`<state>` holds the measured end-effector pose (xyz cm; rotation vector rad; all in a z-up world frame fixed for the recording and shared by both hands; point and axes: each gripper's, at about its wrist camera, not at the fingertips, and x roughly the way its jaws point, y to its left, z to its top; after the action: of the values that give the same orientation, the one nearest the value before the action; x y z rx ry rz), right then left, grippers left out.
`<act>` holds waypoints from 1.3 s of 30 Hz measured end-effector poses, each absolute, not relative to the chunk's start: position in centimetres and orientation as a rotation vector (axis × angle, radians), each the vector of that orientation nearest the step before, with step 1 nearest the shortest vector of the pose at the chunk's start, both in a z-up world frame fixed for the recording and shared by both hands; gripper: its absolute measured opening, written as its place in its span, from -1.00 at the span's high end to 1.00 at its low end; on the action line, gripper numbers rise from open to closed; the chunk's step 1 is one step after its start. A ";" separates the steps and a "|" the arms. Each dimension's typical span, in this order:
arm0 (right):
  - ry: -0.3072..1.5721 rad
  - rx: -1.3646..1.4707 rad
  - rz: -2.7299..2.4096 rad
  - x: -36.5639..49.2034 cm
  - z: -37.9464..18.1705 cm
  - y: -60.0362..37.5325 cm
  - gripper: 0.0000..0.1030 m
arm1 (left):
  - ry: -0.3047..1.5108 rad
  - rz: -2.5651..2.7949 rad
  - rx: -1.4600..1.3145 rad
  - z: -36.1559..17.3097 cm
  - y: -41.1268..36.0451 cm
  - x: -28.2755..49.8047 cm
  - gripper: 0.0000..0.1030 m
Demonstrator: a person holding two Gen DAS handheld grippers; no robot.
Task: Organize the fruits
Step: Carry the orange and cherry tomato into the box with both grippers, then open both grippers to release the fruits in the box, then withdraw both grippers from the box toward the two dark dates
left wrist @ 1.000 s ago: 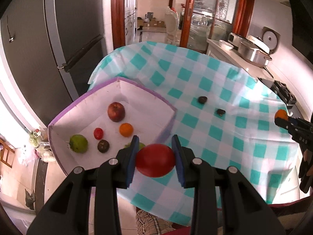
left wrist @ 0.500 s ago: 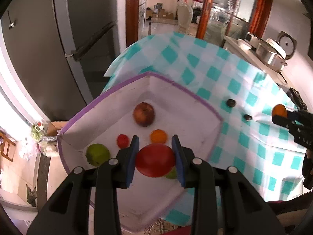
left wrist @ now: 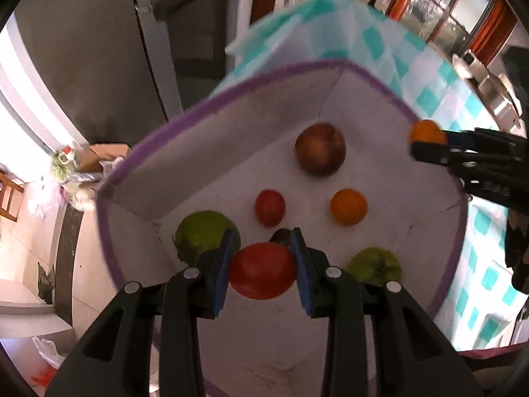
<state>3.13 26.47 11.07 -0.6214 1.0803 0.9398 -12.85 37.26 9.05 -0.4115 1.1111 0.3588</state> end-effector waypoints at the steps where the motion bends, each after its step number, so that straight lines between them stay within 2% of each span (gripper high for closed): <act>1: 1.112 -0.658 0.925 3.2 10.0 27.1 0.22 | 1.147 0.334 -0.401 8.4 37.2 -12.3 0.33; 9: 1.378 -0.808 0.802 3.3 2.7 28.3 0.21 | 1.316 0.164 -0.323 4.5 34.8 -9.6 0.32; 16: 1.439 -0.794 0.759 3.6 1.5 27.7 0.18 | 1.449 0.031 -0.267 2.3 32.9 -8.0 0.29; 18: 1.428 -0.794 0.752 3.6 1.6 27.6 0.07 | 1.457 0.037 -0.258 2.1 32.8 -7.8 0.26; 20: 1.428 -0.782 0.757 3.4 1.9 27.4 0.01 | 1.457 0.032 -0.259 2.1 32.6 -7.8 0.05; 21: 1.423 -0.773 0.766 3.1 2.2 27.2 -0.06 | 1.450 0.034 -0.263 2.1 32.6 -7.8 -0.13; 25: 1.330 -0.704 0.840 1.8 4.9 26.1 -0.27 | 1.370 0.017 -0.345 3.4 33.7 -8.3 -0.56; 28: 1.189 -0.581 0.903 1.1 9.2 23.6 -0.31 | 1.275 0.043 -0.444 5.0 35.4 -9.4 -0.59; 32: 1.003 -0.324 0.885 1.8 15.6 16.8 -0.55 | 1.114 0.176 -0.536 9.0 37.2 -11.4 -0.63; 36: 0.936 -0.157 0.776 2.8 19.0 9.0 -0.66 | 0.940 0.338 -0.490 14.3 35.9 -12.7 -0.68; 39: 0.922 -0.138 0.699 1.4 19.9 2.2 -0.69 | 0.829 0.386 -0.422 19.2 32.1 -12.8 -0.91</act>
<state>1.40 2.22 19.91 -0.1384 0.9219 0.6993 -12.83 32.14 19.22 -0.4224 0.8295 0.3857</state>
